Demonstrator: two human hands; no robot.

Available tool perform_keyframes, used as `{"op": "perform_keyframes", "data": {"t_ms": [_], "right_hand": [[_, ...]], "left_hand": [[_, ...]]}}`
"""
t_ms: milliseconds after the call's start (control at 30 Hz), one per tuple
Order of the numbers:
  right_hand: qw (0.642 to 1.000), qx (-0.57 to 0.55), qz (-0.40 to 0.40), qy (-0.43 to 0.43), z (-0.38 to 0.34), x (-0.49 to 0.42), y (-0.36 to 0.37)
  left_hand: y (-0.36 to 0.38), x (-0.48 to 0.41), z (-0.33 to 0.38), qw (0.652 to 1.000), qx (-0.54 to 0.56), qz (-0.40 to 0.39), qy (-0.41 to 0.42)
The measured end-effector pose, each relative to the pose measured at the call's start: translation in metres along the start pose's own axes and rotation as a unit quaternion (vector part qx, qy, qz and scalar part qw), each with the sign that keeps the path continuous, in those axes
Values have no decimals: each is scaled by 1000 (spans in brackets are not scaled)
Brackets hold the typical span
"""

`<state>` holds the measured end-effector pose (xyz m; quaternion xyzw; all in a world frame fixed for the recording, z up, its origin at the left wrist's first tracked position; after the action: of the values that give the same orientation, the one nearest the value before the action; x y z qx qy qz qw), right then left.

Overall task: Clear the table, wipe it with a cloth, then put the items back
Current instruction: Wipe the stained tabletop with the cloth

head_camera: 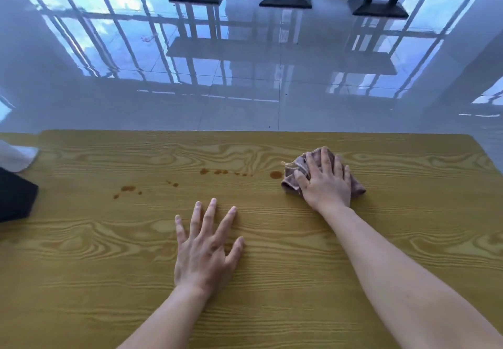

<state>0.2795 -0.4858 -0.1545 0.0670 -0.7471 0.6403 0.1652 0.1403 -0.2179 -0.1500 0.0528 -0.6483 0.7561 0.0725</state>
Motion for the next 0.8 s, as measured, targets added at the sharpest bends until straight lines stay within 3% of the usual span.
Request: {"op": "perform_keyframes", "data": {"t_ms": [100,200,267,333,500,600,700,800], "right_hand": [[997,15,-4,-78,-26,8,1],[969,67,-6,-236,-27,85,20],[953,96,-17,-288,-13,131,32],[958,99,-19,-268,-3,118,28],[996,3,5,-84,-46,12,5],[983,41,2,-180,-75,41,16],[952,80,2,-294,-55,112,29],[966,105,-8,-238,-27,83,23]], "left_hand": [[1,0,-2,1000,3,-2,0],[3,0,-2,1000,-5,-8,7],[4,-1,0,1000,-18,-14,13],[5,-1,2,1000,-21,-16,15],[1,-1,1,1000,-13,-9,6],[1,1,-1,1000,-3,-6,4],[1,1,-1,1000,2,-7,6],[4,0,0,1000,-2,-11,6]]}}
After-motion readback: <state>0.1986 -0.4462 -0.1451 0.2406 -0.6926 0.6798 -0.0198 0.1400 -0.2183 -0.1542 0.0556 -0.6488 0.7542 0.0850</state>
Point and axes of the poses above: each hand's wrist, its own x-axis away from the middle knuckle, its own y-axis out of the palm, z = x × y, the point moved 7 cm from there along -x, towards the middle knuckle, and after that the axes turned 7 degrees about -z, right-handed, at the moved point
